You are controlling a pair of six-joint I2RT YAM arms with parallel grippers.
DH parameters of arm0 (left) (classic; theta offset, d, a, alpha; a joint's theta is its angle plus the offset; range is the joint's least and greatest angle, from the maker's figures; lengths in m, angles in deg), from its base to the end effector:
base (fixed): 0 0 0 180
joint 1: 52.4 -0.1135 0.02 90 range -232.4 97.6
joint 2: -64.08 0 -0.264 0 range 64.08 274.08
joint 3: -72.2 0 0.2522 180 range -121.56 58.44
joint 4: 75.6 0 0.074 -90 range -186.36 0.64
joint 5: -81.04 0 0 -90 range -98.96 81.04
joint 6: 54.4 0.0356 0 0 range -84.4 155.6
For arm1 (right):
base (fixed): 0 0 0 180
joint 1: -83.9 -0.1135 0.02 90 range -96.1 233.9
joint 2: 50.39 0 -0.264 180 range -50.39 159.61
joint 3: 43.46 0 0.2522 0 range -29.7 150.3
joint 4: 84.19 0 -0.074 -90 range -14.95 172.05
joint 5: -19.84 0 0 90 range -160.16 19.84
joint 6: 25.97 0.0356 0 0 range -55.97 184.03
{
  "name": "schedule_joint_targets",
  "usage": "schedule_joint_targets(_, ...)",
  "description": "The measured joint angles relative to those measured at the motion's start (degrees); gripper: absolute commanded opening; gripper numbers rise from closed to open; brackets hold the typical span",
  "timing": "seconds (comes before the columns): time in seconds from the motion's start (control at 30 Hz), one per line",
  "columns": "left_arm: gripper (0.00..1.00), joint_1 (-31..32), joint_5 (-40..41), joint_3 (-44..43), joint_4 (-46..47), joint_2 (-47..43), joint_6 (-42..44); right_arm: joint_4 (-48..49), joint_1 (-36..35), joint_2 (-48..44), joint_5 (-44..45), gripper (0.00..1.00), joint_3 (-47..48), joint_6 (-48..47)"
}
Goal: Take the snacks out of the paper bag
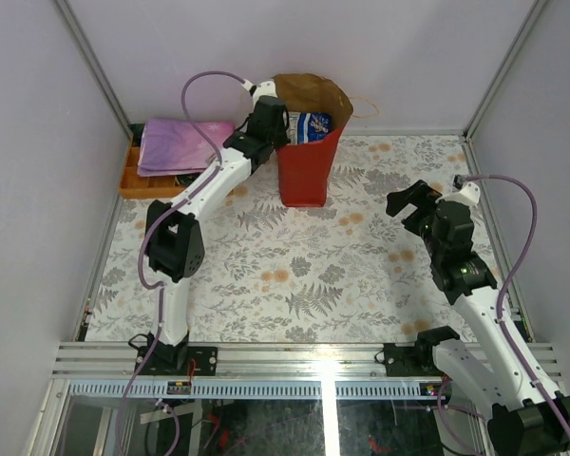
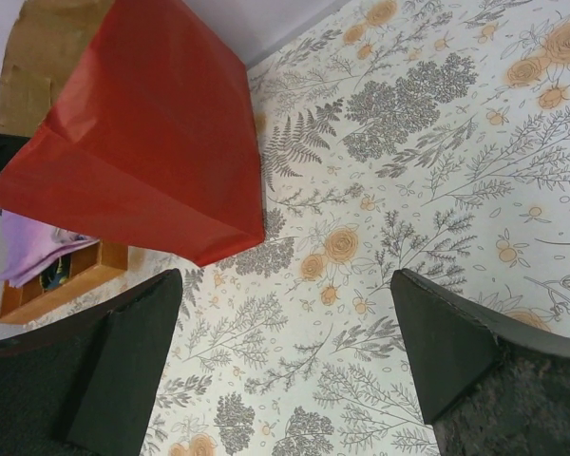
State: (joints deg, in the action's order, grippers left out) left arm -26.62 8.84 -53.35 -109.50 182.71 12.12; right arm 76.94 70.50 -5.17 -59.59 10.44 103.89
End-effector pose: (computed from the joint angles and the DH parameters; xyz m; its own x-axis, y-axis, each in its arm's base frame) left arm 0.4487 -0.2046 0.3267 -0.4419 -0.2078 -0.8726 -0.0080 0.9737 -0.2279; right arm 0.1870 0.0378 0.3197 -0.1656 0.6082 -0.7763 0.0702 0.7924 0.6059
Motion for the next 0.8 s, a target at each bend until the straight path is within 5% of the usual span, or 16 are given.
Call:
schedule_joint_targets(0.3, 0.00, 1.18, 1.62, 2.58, -0.42, -2.91, 2.60, -0.68, 0.00, 0.72, -0.24, 1.00, -0.04, -1.77)
schedule_joint_targets(0.6, 0.01, 6.40, -0.96, 22.12, -0.52, -21.42, 3.91, -2.51, -3.65, 11.04, -1.86, 0.99, 8.33, -4.37)
schedule_joint_targets(0.63, 0.14, 7.34, -0.87, 24.30, -0.48, -23.37, 3.69, -2.56, -5.01, 13.05, -1.31, 0.99, 10.43, -5.01)
schedule_joint_targets(0.73, 0.93, 9.53, -0.35, 29.42, -0.42, -28.17, 2.56, -1.90, -7.72, 17.22, -0.57, 0.99, 14.69, -6.21)
schedule_joint_targets(0.8, 1.00, 10.56, 0.28, 31.74, -0.52, -31.41, 1.29, -2.01, -8.17, 20.02, -0.48, 0.99, 17.79, -7.02)
